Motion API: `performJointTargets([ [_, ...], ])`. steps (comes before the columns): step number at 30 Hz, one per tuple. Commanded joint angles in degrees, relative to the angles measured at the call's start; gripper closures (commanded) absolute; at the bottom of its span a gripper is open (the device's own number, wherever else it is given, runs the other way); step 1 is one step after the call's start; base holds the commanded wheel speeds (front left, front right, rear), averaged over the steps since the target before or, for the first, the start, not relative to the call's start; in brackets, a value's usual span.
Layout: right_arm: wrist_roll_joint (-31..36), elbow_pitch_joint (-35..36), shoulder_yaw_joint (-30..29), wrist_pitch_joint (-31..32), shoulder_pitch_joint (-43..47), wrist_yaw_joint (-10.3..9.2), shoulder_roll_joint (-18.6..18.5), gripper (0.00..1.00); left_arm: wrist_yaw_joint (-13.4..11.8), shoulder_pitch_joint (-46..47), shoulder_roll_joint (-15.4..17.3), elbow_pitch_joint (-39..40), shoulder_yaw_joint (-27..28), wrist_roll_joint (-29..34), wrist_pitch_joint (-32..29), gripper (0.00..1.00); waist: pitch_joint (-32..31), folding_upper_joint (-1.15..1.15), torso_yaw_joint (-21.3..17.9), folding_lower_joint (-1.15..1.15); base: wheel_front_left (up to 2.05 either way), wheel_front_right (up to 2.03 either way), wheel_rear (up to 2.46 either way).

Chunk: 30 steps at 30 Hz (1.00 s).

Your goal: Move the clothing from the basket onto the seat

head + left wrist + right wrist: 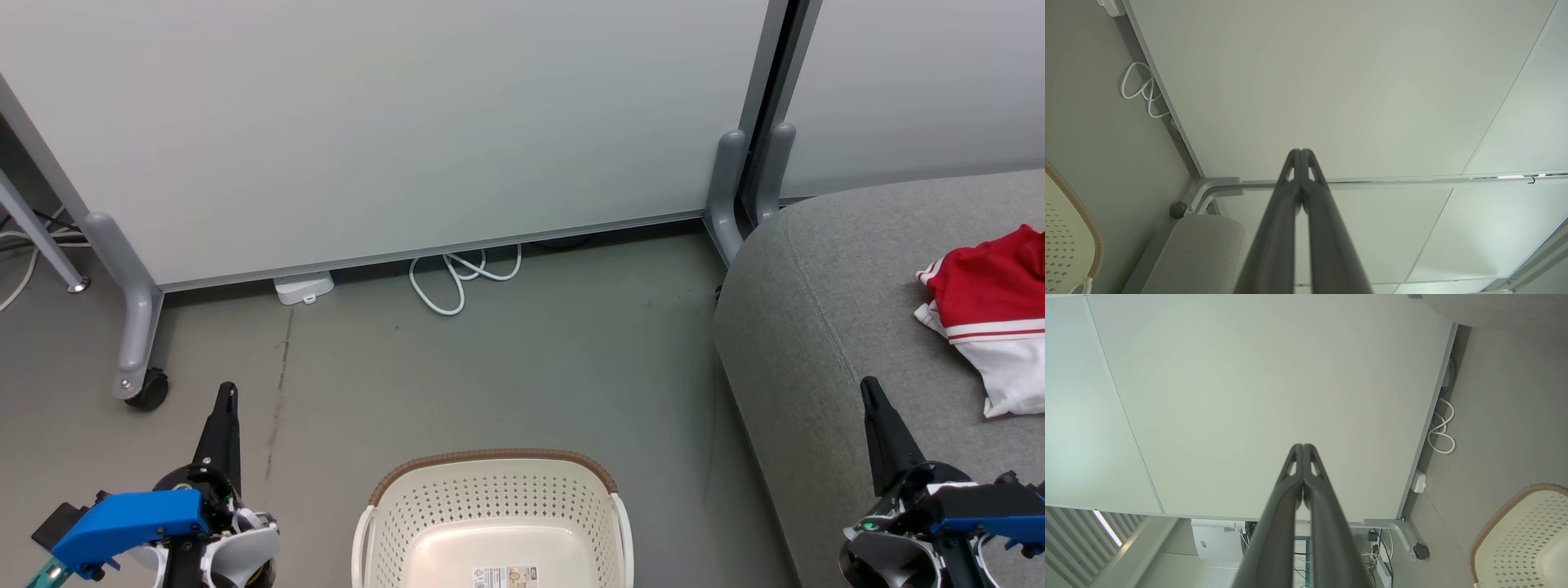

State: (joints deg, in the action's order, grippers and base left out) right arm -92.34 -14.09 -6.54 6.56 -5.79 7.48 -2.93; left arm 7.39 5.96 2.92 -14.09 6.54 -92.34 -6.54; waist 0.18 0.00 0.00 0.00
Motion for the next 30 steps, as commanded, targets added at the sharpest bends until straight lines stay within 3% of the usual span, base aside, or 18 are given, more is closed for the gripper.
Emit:
performJointTargets([
  [1, -0.1, 0.2, -0.1, 0.1, -0.8, 0.02, 0.1, 1.0, 0.2, 0.6, -0.1, 0.2, 0.1, -0.1, -0.2, 1.0, 0.0, 0.0, 0.0, 0.0, 0.0, 0.0, 0.0],
  [30, -0.1, 0.2, -0.1, 0.1, -0.8, 0.02, 0.1, 1.0, 0.2, 0.6, -0.1, 0.2, 0.1, -0.1, -0.2, 1.0, 0.0, 0.0, 0.0, 0.0, 0.0, 0.0, 0.0],
])
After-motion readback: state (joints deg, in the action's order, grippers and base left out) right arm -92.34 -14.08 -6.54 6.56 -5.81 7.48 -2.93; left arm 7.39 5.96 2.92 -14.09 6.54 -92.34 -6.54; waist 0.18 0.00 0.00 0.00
